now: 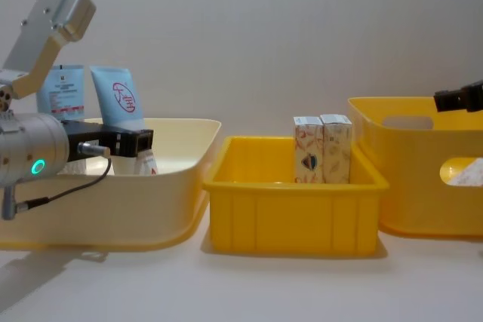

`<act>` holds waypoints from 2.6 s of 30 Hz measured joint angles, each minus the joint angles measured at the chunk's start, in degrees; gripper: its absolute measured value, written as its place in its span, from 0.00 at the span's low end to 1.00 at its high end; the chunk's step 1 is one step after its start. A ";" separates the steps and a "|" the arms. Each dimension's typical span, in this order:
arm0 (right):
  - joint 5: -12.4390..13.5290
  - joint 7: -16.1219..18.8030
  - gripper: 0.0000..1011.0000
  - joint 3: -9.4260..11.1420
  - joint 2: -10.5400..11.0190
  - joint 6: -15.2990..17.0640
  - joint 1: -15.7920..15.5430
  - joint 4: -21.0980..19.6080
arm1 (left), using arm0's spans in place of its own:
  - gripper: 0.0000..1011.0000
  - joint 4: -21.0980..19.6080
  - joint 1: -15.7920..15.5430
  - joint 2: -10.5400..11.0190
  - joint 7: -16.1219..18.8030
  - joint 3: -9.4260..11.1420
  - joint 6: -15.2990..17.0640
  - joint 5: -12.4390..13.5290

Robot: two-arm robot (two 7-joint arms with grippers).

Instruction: Bimanual collaborative sorting of washing and personal care products

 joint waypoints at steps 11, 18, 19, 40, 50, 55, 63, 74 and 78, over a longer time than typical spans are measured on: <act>0.00 0.01 0.99 0.00 0.00 0.00 0.00 0.00 | 0.40 0.14 -0.08 0.00 -0.05 0.00 0.00 0.03; 0.00 0.01 0.99 0.00 0.00 0.00 0.00 0.00 | 0.35 0.19 -0.12 0.00 -0.05 0.00 0.03 0.03; 0.00 0.01 0.99 0.00 0.00 0.00 0.00 0.00 | 0.34 0.19 -0.13 0.00 -0.05 0.00 0.03 0.03; 0.00 0.00 0.99 0.00 0.00 0.00 0.00 0.00 | 0.31 0.25 -0.15 0.00 -0.04 -0.01 0.09 0.02; 0.00 0.00 0.99 0.00 0.00 0.00 0.00 0.00 | 0.31 0.25 -0.15 0.00 -0.07 -0.01 0.09 0.02; 0.00 0.01 0.99 0.00 0.00 0.00 0.00 0.00 | 0.31 0.36 -0.51 0.21 -0.95 0.11 -0.56 0.30; 0.00 0.00 0.99 0.00 0.00 0.00 0.00 0.00 | 0.31 0.32 -1.57 0.74 -3.29 0.36 -3.48 0.69; 0.00 0.00 0.99 0.00 0.00 0.00 0.00 0.00 | 0.31 -0.23 -2.95 0.99 -7.26 0.13 -7.84 0.13; 0.00 0.00 0.99 0.00 0.00 0.01 0.00 0.00 | 0.31 0.10 -3.50 0.92 -9.29 -0.20 -9.43 -0.79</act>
